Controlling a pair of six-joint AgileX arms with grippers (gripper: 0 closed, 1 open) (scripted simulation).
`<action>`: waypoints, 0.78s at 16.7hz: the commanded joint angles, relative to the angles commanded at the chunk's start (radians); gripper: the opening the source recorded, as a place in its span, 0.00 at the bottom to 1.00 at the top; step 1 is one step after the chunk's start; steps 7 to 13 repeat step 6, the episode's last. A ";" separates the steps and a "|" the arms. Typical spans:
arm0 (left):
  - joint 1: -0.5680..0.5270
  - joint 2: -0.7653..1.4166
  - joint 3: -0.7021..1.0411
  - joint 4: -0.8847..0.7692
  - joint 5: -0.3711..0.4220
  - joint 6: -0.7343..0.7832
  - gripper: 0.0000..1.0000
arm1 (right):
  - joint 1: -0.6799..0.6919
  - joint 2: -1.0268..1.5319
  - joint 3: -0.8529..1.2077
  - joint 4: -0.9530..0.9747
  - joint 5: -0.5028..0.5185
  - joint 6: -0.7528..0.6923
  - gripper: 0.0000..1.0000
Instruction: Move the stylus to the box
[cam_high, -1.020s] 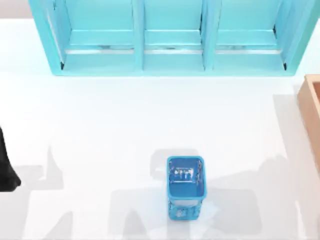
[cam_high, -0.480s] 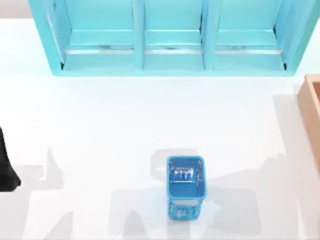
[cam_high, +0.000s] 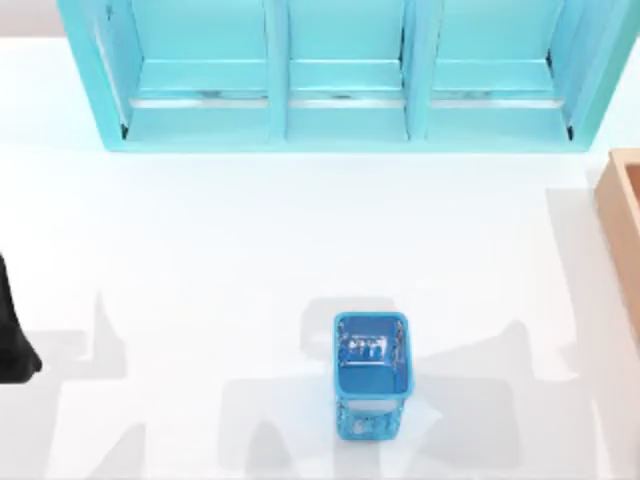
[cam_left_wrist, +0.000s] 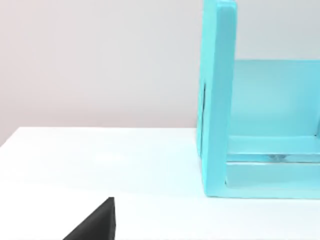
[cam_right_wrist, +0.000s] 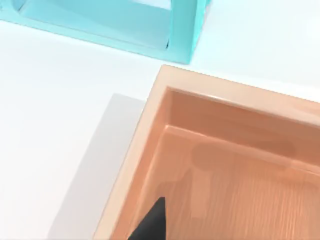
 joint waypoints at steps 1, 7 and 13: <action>0.000 0.000 0.000 0.000 0.000 0.000 1.00 | 0.000 0.000 0.000 0.000 0.000 0.000 1.00; 0.000 0.000 0.000 0.000 0.000 0.000 1.00 | 0.000 0.000 0.000 0.000 0.000 0.000 1.00; 0.000 0.000 0.000 0.000 0.000 0.000 1.00 | 0.000 0.000 0.000 0.000 0.000 0.000 1.00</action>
